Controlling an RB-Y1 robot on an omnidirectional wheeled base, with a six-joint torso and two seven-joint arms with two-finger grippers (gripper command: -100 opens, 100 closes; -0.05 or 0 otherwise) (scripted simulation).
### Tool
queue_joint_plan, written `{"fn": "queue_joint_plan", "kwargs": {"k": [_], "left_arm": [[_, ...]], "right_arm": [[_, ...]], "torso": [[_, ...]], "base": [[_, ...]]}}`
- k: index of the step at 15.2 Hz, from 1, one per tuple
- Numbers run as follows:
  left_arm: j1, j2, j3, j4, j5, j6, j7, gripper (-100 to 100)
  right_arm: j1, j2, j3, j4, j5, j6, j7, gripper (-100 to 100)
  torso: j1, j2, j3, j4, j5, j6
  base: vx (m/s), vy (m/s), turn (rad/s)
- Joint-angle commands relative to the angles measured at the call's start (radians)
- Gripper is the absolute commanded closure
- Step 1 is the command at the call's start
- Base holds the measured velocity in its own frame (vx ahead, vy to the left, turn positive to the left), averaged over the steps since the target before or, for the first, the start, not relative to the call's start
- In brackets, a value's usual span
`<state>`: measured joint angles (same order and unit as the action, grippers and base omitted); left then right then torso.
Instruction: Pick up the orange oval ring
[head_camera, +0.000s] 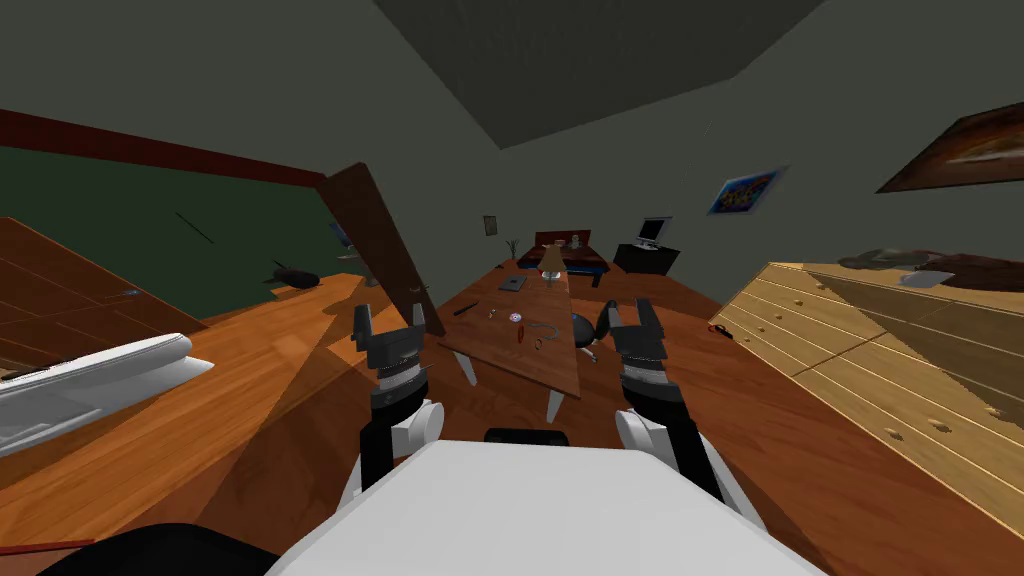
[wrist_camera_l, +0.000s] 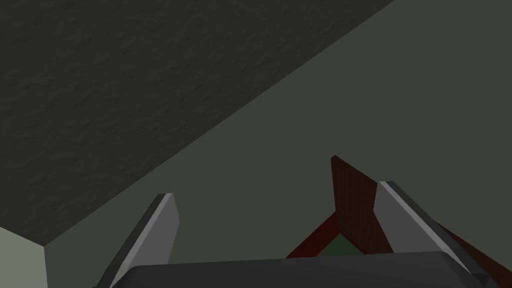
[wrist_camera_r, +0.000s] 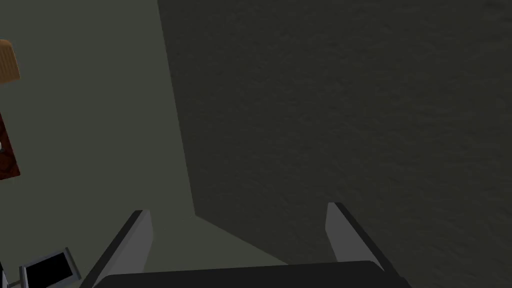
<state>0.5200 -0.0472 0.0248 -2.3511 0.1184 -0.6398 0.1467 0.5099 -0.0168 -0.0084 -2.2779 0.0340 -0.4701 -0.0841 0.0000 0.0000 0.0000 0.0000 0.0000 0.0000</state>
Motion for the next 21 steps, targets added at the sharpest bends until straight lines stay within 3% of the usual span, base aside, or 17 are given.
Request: {"fn": "queue_joint_plan", "kwargs": {"k": [1, 5, 7, 12, 13, 14, 21], "left_arm": [[0.0, 0.0, 0.0, 0.0, 0.0, 0.0, 0.0, 0], [0.0, 0.0, 0.0, 0.0, 0.0, 0.0, 0.0, 0], [0.0, 0.0, 0.0, 0.0, 0.0, 0.0, 0.0, 0], [0.0, 0.0, 0.0, 0.0, 0.0, 0.0, 0.0, 0], [0.0, 0.0, 0.0, 0.0, 0.0, 0.0, 0.0, 0], [0.0, 0.0, 0.0, 0.0, 0.0, 0.0, 0.0, 0], [0.0, 0.0, 0.0, 0.0, 0.0, 0.0, 0.0, 0]], "right_arm": [[-0.011, -0.04, 0.003, 0.025, -0.025, 0.01, -0.025, -100], [-0.037, -0.092, 0.008, 0.085, -0.086, 0.036, -0.085, -100], [-0.063, -0.124, 0.009, 0.141, -0.139, 0.062, -0.135, -100], [-0.094, -0.155, 0.009, 0.207, -0.212, 0.095, -0.208, -100], [-0.112, -0.169, 0.008, 0.243, -0.25, 0.114, -0.244, -100], [-0.112, -0.169, 0.008, 0.243, -0.25, 0.114, -0.245, -100], [-0.192, -0.219, -0.003, 0.397, -0.405, 0.202, -0.393, -100]], "torso": [[0.0, 0.0, 0.0, 0.0, 0.0, 0.0], [0.003, 0.002, 0.001, 0.0, 0.001, -0.001], [0.003, 0.003, 0.001, 0.001, 0.001, 0.0], [0.002, 0.002, 0.001, 0.0, 0.0, -0.001], [0.002, 0.002, 0.001, 0.0, 0.0, 0.0], [0.002, 0.002, 0.001, 0.0, 0.0, -0.001], [0.001, 0.002, 0.001, 0.0, 0.0, 0.0]], "base": [[-0.015, 0.018, 0.101], [-0.037, 0.046, 0.156], [-0.043, 0.047, 0.172], [-0.031, 0.033, 0.156], [-0.022, 0.027, 0.185], [-0.02, 0.023, 0.144], [-0.025, 0.022, 0.196]]}}
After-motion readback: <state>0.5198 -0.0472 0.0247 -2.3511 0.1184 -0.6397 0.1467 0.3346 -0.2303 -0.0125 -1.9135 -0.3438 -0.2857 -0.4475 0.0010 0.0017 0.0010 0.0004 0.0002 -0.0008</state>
